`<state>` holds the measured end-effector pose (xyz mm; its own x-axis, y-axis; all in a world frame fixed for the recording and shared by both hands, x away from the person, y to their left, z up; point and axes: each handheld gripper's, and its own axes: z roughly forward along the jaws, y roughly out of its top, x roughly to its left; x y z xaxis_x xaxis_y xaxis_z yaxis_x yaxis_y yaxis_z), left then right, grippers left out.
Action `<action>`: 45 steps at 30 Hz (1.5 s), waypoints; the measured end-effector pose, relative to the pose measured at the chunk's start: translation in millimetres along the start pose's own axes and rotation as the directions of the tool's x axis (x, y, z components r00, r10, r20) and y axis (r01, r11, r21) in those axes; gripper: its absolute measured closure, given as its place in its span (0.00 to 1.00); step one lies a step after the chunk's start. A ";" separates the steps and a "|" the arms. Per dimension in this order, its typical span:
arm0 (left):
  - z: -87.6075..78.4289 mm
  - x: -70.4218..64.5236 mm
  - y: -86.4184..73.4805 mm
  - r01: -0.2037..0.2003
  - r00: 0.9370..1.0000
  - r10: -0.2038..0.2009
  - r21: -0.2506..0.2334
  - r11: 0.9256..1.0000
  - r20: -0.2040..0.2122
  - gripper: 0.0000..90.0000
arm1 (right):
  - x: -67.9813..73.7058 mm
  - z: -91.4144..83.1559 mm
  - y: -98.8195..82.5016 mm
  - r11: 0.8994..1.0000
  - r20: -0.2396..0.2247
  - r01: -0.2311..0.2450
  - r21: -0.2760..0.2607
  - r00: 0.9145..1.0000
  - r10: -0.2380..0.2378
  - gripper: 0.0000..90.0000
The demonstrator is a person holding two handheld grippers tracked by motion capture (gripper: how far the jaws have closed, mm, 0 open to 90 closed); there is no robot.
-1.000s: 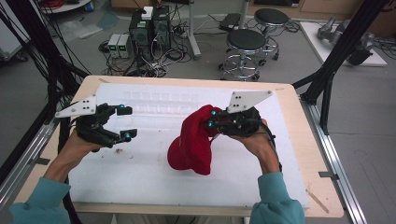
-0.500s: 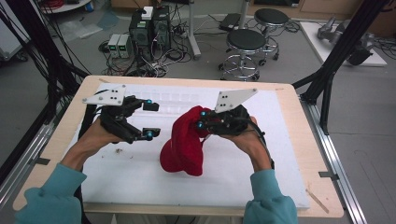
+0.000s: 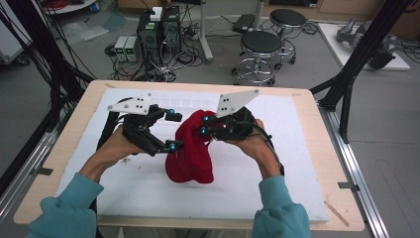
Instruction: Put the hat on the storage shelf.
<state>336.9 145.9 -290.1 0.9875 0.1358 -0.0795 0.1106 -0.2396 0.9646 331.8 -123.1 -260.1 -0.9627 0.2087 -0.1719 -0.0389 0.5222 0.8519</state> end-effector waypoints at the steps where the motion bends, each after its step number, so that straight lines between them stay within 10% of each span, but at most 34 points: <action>1: 1.2 0.2 -1.8 0.005 1.000 -0.005 -0.003 1.000 0.007 0.13 | 0.3 1.4 0.9 1.000 -0.002 0.000 0.005 1.000 0.000 0.95; 9: 8.7 1.7 -11.7 0.017 1.000 -0.017 0.017 1.000 0.017 0.19 | 2.9 10.9 6.2 0.999 -0.003 0.031 0.027 1.000 -0.031 0.95; 32: 2.5 -0.9 -14.6 0.049 0.997 -0.044 0.065 0.997 -0.068 0.84 | 4.4 18.8 7.3 0.999 0.004 0.041 0.033 0.999 -0.041 0.93; 45: 2.2 -4.7 -14.3 0.033 0.999 -0.031 0.067 0.997 -0.044 0.89 | 3.8 15.7 6.4 0.999 0.015 0.037 0.022 0.999 -0.037 0.69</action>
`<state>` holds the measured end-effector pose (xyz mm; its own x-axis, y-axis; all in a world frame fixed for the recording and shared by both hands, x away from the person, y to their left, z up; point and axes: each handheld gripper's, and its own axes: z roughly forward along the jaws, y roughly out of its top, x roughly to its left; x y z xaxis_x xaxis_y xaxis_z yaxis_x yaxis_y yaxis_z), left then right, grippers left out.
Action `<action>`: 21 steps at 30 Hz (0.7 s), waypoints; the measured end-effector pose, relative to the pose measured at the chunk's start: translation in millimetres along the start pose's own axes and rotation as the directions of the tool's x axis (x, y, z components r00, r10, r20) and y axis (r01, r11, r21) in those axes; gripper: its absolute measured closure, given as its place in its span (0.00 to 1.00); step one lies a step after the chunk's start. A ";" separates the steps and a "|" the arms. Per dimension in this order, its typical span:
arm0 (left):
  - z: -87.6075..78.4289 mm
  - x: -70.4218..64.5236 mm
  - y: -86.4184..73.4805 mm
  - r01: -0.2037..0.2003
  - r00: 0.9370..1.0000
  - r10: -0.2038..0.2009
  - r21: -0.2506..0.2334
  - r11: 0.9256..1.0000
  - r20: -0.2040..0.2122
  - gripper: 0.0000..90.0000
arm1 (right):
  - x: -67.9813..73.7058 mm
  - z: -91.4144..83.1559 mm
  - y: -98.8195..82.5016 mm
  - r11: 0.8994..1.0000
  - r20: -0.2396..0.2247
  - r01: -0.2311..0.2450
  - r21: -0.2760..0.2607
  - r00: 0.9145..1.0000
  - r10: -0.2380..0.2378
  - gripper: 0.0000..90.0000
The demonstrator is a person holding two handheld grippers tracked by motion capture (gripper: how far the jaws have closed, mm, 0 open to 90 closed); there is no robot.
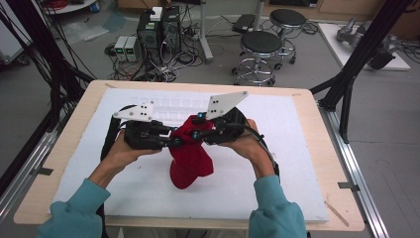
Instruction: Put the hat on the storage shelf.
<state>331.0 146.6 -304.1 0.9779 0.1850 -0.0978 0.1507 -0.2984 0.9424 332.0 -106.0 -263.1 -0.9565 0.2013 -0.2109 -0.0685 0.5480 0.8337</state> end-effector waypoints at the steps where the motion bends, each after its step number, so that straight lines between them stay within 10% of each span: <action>1: -0.2 -0.1 0.0 -0.002 1.000 0.002 0.002 1.000 -0.003 0.89 | -0.4 0.1 -0.1 1.000 -0.003 0.000 -0.002 1.000 0.000 0.69; 21: -14.3 7.6 -5.0 0.033 0.992 -0.032 0.000 0.999 -0.119 0.90 | 0.2 -24.5 -3.2 0.998 0.049 -0.036 -0.056 0.998 0.038 0.59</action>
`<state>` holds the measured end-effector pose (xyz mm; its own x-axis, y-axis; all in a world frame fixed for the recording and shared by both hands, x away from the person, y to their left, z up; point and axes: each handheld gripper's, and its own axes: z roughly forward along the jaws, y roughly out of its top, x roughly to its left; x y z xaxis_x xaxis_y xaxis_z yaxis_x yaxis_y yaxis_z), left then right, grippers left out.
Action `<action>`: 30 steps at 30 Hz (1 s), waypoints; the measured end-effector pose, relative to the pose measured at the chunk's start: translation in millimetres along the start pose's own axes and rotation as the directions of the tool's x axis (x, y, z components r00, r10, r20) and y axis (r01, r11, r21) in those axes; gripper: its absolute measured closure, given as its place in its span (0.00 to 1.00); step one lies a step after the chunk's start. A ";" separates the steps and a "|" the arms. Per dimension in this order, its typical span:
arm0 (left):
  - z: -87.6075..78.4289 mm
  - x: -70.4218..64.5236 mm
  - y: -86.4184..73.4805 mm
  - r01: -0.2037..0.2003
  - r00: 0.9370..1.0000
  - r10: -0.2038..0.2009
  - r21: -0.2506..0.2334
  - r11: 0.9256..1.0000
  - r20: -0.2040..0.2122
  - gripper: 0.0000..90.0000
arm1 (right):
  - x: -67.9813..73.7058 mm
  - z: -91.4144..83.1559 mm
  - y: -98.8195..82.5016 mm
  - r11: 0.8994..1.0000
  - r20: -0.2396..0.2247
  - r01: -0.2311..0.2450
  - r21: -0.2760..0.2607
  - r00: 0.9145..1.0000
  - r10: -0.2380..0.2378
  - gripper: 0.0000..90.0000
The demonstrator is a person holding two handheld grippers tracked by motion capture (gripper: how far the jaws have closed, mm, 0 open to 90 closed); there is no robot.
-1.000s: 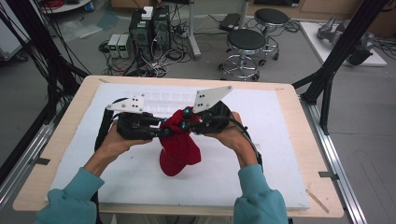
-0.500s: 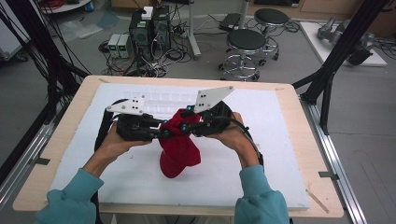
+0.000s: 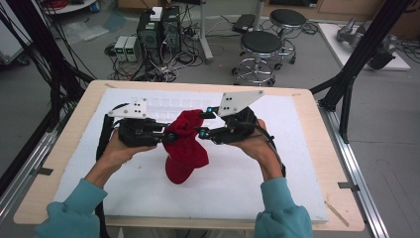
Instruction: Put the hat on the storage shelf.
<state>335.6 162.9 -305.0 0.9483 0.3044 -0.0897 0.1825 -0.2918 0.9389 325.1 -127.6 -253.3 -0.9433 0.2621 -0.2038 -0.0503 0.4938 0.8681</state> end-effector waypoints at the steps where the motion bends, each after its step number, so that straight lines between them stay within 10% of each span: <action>1: -1.2 0.9 0.0 0.003 1.000 -0.003 0.003 1.000 -0.010 0.90 | 0.3 -1.4 0.0 1.000 0.006 -0.003 -0.005 1.000 0.003 0.55; 10: -7.3 5.3 1.2 0.038 0.992 -0.041 -0.034 0.999 -0.115 0.90 | 8.3 -10.7 -4.4 0.998 0.093 -0.060 -0.036 0.994 0.063 0.27; 21: -7.6 6.9 2.9 0.069 0.978 -0.077 -0.045 0.997 -0.195 0.90 | 20.6 -16.8 -20.9 0.982 0.202 -0.164 -0.093 0.963 0.180 0.13; 30: -7.4 5.5 8.2 0.120 0.943 -0.142 -0.092 0.989 -0.301 0.90 | 32.2 -10.1 -30.3 0.969 0.248 -0.225 -0.102 0.937 0.244 0.12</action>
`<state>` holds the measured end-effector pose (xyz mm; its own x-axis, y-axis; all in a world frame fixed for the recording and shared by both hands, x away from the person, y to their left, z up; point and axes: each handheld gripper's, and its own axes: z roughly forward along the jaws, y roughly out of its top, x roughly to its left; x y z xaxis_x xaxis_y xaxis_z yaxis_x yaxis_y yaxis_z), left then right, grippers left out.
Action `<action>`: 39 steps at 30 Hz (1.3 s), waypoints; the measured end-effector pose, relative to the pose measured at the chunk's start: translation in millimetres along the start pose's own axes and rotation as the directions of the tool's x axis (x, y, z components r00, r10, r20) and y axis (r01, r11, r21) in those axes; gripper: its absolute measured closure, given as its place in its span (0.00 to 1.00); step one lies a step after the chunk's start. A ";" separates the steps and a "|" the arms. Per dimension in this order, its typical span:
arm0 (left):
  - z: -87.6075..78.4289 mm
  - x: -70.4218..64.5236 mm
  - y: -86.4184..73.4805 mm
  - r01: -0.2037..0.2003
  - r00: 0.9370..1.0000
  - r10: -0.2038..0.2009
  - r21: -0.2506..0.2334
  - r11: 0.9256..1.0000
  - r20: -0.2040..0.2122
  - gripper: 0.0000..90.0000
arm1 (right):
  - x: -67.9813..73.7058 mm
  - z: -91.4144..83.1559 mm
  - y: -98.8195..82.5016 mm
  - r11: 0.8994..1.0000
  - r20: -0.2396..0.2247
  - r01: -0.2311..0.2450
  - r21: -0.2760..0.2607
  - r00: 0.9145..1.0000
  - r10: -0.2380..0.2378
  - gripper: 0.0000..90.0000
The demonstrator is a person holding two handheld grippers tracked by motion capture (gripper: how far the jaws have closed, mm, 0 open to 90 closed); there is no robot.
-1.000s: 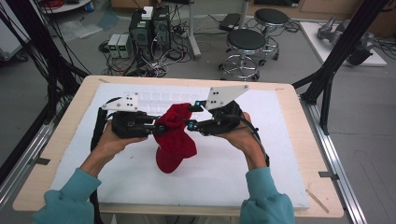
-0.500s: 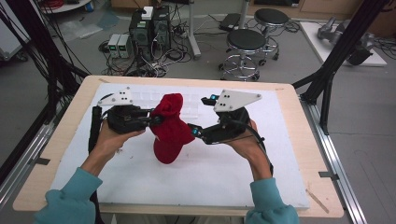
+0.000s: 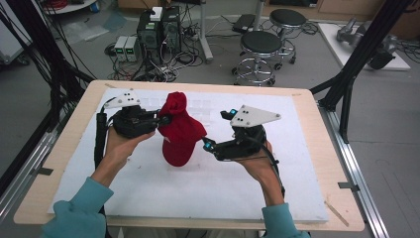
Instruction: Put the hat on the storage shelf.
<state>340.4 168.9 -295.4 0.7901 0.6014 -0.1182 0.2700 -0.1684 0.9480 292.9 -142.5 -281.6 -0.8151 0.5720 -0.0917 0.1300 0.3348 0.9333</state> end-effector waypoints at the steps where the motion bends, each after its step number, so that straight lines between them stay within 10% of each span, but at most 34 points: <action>1: -0.3 -0.7 0.8 -0.001 1.000 0.001 -0.009 1.000 -0.009 0.90 | 1.0 0.6 -2.1 1.000 0.002 -0.018 -0.002 1.000 0.018 0.12; 12: 1.4 -6.6 7.6 0.040 0.995 -0.046 -0.064 0.997 -0.087 0.90 | 10.3 10.5 -22.0 0.995 -0.020 -0.099 -0.012 0.995 0.098 0.19; 22: 7.5 -11.3 10.6 0.042 0.997 -0.048 -0.087 0.995 -0.066 0.90 | 10.8 34.9 -36.0 0.985 -0.043 -0.167 0.038 0.985 0.169 0.48; 37: 9.8 -10.5 10.2 0.044 0.998 -0.048 -0.108 0.993 -0.036 0.90 | 4.0 51.0 -40.8 0.969 -0.153 -0.241 0.052 0.957 0.246 0.88; 39: 9.7 -10.1 10.1 0.042 0.998 -0.045 -0.112 0.993 -0.031 0.90 | 1.9 51.8 -41.5 0.963 -0.209 -0.263 0.051 0.940 0.268 0.93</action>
<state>340.5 153.6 -287.5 0.7596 0.6325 -0.1518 0.2391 -0.0544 0.9695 315.3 -116.5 -338.5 -0.8499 0.4709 0.2367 0.3685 0.2098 0.9056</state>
